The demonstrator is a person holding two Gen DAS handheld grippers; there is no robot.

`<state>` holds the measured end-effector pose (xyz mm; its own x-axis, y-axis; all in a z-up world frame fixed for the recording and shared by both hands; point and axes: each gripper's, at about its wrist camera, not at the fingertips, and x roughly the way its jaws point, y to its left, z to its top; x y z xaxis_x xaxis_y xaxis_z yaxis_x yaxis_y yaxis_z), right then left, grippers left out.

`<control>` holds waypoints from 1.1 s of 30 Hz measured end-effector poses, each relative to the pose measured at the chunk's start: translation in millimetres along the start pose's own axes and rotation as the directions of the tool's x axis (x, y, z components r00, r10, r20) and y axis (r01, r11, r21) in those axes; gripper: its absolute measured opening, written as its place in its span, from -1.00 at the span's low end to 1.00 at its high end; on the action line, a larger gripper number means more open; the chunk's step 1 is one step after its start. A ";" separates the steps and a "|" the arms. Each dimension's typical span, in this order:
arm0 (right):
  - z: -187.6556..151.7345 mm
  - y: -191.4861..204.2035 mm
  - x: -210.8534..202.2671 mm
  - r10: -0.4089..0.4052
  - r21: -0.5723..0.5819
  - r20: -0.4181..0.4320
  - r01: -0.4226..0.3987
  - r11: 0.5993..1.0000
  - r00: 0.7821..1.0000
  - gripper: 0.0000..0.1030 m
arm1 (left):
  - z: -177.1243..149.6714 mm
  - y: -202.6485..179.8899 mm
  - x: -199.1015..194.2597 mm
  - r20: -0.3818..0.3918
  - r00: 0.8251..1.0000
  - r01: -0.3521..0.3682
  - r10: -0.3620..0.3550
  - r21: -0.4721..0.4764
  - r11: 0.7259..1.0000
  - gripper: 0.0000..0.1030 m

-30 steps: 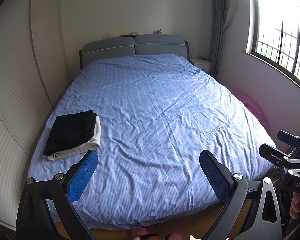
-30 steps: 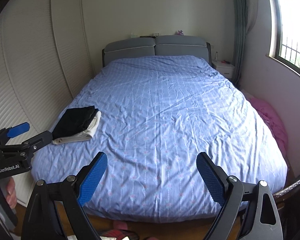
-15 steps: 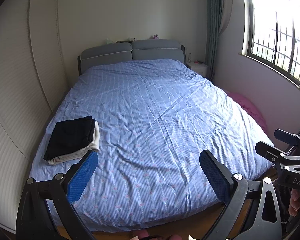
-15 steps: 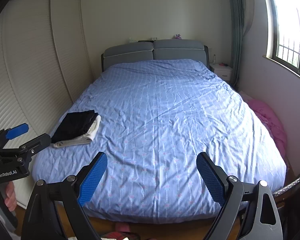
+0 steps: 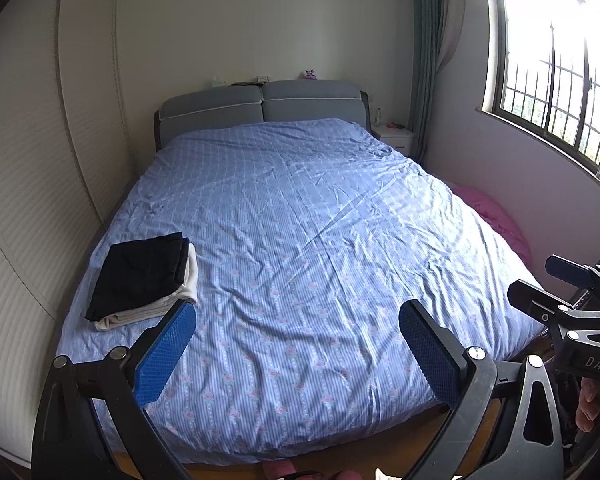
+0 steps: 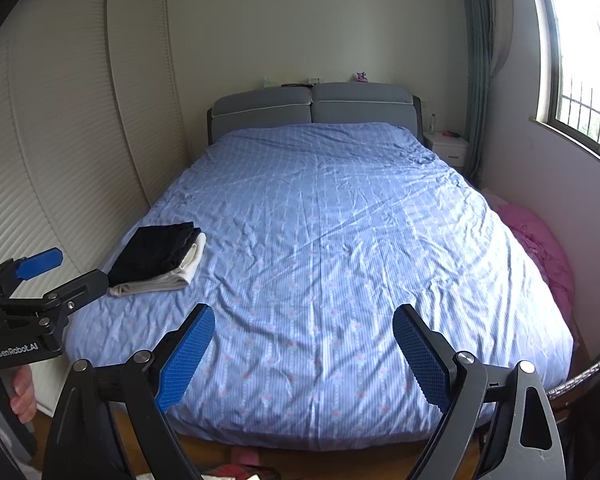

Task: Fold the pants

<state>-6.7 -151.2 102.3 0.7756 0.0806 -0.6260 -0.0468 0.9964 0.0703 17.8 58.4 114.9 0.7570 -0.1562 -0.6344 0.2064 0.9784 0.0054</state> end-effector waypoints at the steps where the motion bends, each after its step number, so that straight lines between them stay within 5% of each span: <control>1: -0.3 -0.1 -0.2 -0.001 -0.001 -0.001 0.001 1.000 1.000 0.77 | 0.0 0.2 -0.1 0.000 1.000 0.001 -0.001 -0.001 1.000 1.00; 33: -0.1 -14.9 -8.0 -0.030 0.015 0.001 0.030 0.999 1.000 0.77 | 2.2 -3.4 0.4 0.006 1.000 0.024 -0.024 -0.002 1.000 1.00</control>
<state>-12.3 -166.7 106.2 0.7773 0.0511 -0.6271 -0.0147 0.9979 0.0630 18.8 54.6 116.4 0.7557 -0.1802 -0.6296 0.2231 0.9747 -0.0112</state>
